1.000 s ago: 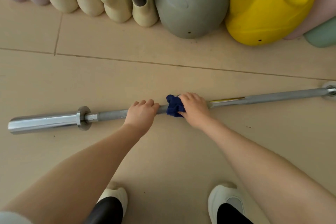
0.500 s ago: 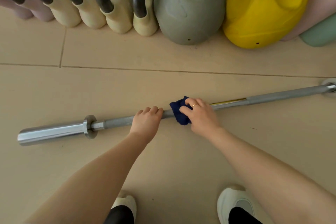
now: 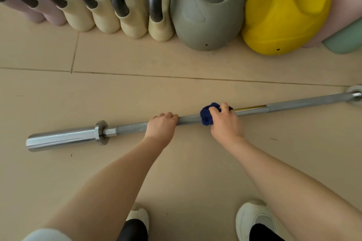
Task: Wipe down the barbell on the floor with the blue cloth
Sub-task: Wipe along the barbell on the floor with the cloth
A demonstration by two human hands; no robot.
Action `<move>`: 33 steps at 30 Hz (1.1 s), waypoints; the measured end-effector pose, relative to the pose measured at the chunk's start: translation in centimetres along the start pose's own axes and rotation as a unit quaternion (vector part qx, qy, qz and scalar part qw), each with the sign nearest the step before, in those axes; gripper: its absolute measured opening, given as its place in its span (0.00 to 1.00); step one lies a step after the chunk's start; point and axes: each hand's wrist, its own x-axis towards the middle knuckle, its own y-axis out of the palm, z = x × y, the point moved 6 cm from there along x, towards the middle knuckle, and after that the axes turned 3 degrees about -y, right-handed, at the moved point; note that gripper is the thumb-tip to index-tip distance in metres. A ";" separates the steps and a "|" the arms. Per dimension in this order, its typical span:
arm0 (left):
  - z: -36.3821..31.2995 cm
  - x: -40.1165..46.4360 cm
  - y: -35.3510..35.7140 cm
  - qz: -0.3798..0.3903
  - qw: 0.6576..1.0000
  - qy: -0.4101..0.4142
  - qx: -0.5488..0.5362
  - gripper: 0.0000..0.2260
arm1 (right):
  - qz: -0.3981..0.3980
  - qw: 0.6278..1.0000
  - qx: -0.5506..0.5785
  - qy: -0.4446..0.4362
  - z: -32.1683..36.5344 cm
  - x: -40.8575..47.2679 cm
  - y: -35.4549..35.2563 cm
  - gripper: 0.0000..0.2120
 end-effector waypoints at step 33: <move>13.3 -8.0 -0.7 -0.049 0.989 -0.066 0.127 0.24 | -0.018 0.993 0.094 0.077 5.7 -0.2 0.0 0.12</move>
